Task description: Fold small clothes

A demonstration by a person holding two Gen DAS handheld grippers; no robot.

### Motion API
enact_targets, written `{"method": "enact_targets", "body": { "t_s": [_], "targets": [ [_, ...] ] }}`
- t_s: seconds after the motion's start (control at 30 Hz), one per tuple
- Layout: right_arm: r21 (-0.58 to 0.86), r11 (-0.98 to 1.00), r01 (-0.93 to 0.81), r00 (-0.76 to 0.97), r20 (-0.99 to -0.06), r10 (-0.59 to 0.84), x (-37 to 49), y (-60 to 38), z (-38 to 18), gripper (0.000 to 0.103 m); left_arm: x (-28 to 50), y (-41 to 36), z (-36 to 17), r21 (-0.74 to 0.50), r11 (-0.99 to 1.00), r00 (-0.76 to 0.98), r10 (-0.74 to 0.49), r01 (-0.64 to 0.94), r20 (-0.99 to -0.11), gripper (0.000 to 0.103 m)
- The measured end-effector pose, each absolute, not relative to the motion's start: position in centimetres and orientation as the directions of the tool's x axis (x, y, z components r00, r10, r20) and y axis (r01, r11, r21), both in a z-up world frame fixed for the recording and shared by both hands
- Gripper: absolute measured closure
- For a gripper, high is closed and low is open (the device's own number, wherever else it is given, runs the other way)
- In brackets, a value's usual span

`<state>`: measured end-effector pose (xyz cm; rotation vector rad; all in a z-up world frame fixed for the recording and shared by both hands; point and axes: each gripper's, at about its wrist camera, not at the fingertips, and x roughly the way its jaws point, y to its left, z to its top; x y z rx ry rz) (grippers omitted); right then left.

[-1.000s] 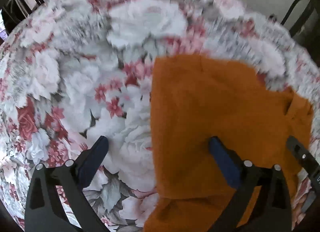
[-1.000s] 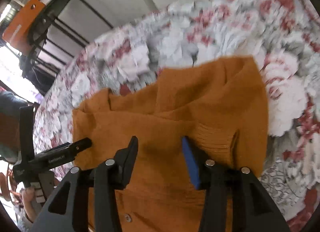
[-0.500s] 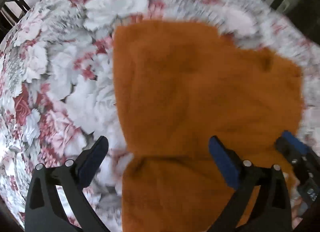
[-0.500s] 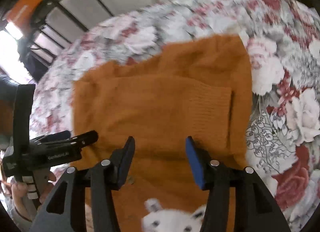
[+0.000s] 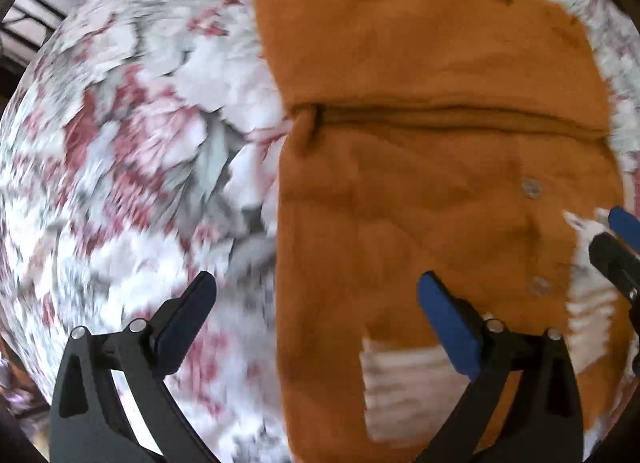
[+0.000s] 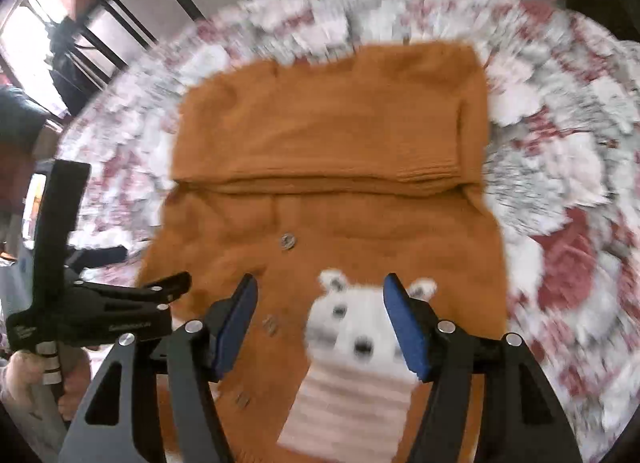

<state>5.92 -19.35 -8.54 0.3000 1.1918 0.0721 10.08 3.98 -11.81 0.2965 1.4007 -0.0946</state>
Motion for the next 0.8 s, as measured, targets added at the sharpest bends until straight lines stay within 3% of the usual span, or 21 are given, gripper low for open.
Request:
{"method": "enact_targets", "body": {
  "t_s": [0.13,0.23,0.3,0.43,0.63,0.8],
  "targets": [
    [0.281,0.952,0.122,0.297,-0.925,0.235,1.8,-19.3,-9.3,0.037,5.0,5.5,-11.5,0.091,0.968,0.085,0.073,0.233,-0.994,0.005],
    [0.272,0.960,0.064,0.178,-0.950,0.257,-0.5,-18.7,-12.8,0.037,2.4,5.7,-14.4,0.128,0.954,0.008,0.131,0.270,-0.991,0.004],
    [0.263,0.963,0.064,0.199,-0.949,0.246,-1.5,-18.7,-11.9,0.039,1.2,6.7,-14.7,0.102,0.970,0.009,0.103,0.222,-0.995,0.004],
    [0.375,0.915,0.149,0.295,-0.900,0.321,-5.6,-20.1,-8.3,0.037,-2.2,9.0,-11.6,0.039,0.993,0.049,0.033,0.110,-0.998,0.005],
    [0.339,0.936,0.095,0.255,-0.917,0.306,-8.3,-19.2,-8.9,0.036,-7.5,7.1,-10.2,0.188,0.964,0.143,0.162,0.190,-0.976,0.004],
    [0.406,0.904,0.133,0.364,-0.868,0.336,-9.0,-21.0,-6.1,0.032,-8.2,7.4,-7.7,0.101,0.987,0.174,0.079,0.123,-0.982,0.005]
  ]
}}
